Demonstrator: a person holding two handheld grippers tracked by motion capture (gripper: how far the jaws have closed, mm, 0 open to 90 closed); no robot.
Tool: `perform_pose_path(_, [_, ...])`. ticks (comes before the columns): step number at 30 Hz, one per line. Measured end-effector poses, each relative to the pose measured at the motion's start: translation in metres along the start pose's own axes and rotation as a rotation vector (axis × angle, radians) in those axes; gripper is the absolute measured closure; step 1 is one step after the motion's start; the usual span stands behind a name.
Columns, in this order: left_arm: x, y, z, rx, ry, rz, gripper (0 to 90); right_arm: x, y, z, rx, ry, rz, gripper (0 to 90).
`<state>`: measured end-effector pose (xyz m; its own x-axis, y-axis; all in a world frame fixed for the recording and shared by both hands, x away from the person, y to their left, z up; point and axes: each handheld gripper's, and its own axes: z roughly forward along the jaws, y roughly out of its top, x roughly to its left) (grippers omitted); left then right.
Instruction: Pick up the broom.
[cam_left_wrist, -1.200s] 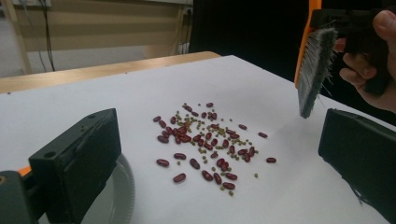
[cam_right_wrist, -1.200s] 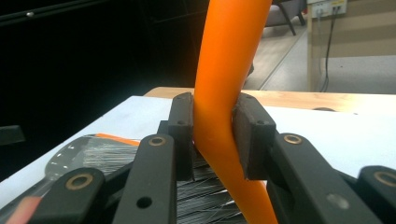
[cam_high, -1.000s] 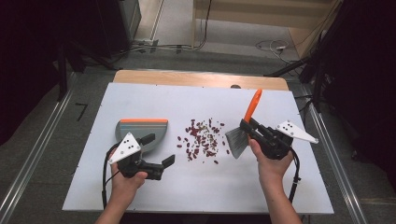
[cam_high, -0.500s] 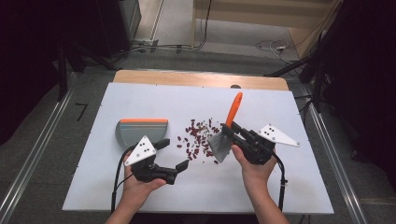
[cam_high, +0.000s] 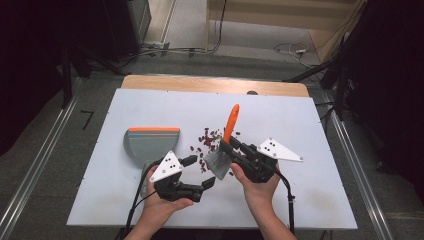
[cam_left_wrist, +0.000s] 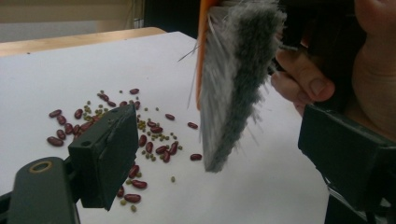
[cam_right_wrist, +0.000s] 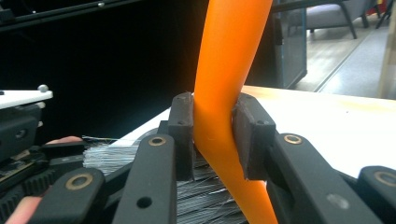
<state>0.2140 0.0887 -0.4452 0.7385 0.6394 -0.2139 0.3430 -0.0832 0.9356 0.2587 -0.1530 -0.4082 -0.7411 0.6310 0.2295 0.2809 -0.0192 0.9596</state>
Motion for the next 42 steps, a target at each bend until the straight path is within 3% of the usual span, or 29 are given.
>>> perform_pose_path(8, [-0.007, -0.002, 0.008, 0.025, -0.006, 0.008, 19.4, 0.012, -0.004, 0.006, 0.018, 0.03, -0.012, 69.0])
perform_pose_path(10, [-0.007, -0.003, 0.008, 0.028, 0.004, 0.004, 27.5, 0.017, -0.005, 0.008, 0.021, 0.036, -0.021, 69.0])
perform_pose_path(11, [-0.007, -0.003, 0.008, 0.031, 0.011, 0.002, 27.5, 0.017, -0.005, 0.008, 0.021, 0.036, -0.021, 69.0])
perform_pose_path(12, [-0.006, -0.003, 0.008, 0.032, 0.019, -0.001, 34.4, 0.019, -0.006, 0.008, 0.021, 0.038, -0.028, 69.0])
perform_pose_path(13, [-0.006, -0.003, 0.009, 0.031, 0.021, -0.003, 34.4, 0.019, -0.006, 0.008, 0.021, 0.038, -0.028, 69.0])
perform_pose_path(14, [-0.007, -0.003, 0.008, 0.03, 0.02, -0.001, 40.3, 0.021, -0.006, 0.009, 0.021, 0.035, -0.039, 69.0])
perform_pose_path(19, [-0.009, -0.003, 0.009, 0.029, 0.03, 0.003, 51.0, 0.023, -0.007, 0.008, 0.019, 0.031, -0.041, 69.0])
perform_pose_path(23, [-0.007, -0.004, 0.009, 0.032, 0.029, -0.011, 66.9, 0.023, -0.006, 0.006, 0.009, 0.03, -0.043, 69.0])
perform_pose_path(25, [-0.007, -0.004, 0.009, 0.032, 0.025, -0.012, 69.5, 0.023, -0.006, 0.005, 0.012, 0.033, -0.04, 69.0])
perform_pose_path(29, [-0.006, -0.004, 0.007, 0.034, 0.035, 0.003, 81.6, 0.024, -0.007, 0.006, 0.012, 0.029, -0.047, 69.0])
perform_pose_path(37, [-0.002, -0.003, 0.002, 0.049, 0.045, 0.024, 85.6, 0.024, -0.007, 0.01, 0.027, 0.045, -0.048, 68.3])
perform_pose_path(39, [0.001, -0.002, 0.0, 0.052, 0.034, 0.021, 85.9, 0.024, -0.006, 0.011, 0.033, 0.053, -0.055, 64.7])
perform_pose_path(40, [0.002, -0.002, -0.001, 0.054, 0.031, 0.018, 86.0, 0.022, -0.004, 0.011, 0.039, 0.085, -0.074, 56.9])
perform_pose_path(42, [0.008, -0.001, -0.004, 0.057, 0.016, 0.01, 86.0, 0.02, -0.001, 0.01, 0.047, 0.113, -0.088, 51.9])
